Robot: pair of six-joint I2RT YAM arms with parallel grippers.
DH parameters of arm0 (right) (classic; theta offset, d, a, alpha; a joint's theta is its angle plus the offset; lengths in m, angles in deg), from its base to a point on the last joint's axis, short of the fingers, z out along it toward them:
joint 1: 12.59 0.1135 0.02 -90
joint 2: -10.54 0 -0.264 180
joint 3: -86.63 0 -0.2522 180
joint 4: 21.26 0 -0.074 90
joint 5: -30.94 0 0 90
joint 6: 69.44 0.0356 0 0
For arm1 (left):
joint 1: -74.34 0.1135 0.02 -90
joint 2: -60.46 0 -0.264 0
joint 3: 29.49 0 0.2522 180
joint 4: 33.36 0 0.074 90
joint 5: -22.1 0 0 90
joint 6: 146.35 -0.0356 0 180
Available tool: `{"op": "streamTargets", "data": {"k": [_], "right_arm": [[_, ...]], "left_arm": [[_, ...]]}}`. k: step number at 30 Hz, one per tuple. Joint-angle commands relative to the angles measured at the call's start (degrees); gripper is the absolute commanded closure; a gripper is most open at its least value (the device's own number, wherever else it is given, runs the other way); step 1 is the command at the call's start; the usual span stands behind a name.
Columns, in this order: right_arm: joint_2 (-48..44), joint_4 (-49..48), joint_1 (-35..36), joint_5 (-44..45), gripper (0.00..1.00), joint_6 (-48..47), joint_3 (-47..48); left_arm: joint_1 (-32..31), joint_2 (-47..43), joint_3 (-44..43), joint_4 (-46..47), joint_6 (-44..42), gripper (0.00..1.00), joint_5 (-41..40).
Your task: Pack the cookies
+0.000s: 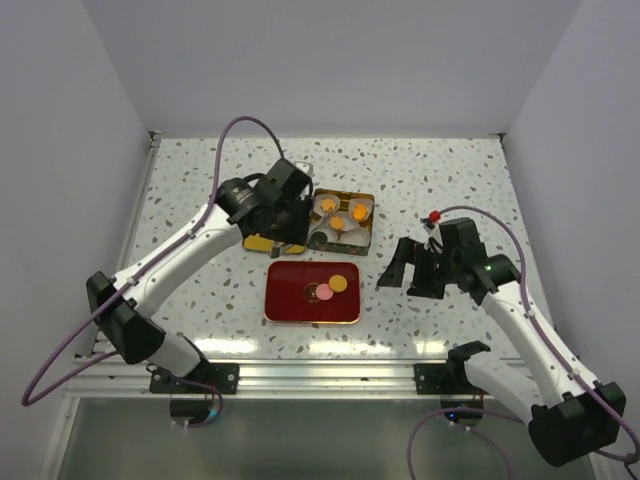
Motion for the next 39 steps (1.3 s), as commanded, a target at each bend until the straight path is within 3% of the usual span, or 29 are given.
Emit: {"op": "streamTargets", "data": {"k": [1,5,10,18,23,29,39], "right_arm": [[-0.83,-4.09,1.44,-3.71,0.01,3.32,2.45],[-0.39,-6.29,3.73,-5.46,0.01,5.35,0.43],[-2.14,-0.32,3.82,-3.98,0.01,3.6,3.76],[-12.41,10.05,3.91,6.3,0.01,6.56,6.5],[-19.1,13.48,3.91,14.74,0.01,15.26,6.66],[-19.46,19.63,3.91,20.81,0.01,15.29,13.69],[-22.62,12.63,3.91,16.61,0.01,14.75,6.85]], "left_arm": [[0.27,-6.01,0.3,-2.59,5.17,0.43,3.13],[0.09,-9.01,0.48,-5.84,6.41,0.44,3.32],[0.0,-15.41,4.07,-6.38,6.84,0.44,3.67],[-0.17,-27.2,18.4,0.65,5.97,0.45,10.94],[-1.49,-28.96,22.09,1.71,4.13,0.46,15.01],[-2.11,-30.37,27.28,2.59,0.34,0.46,17.9],[-6.67,-26.86,29.66,6.71,3.24,0.46,15.1]]}}
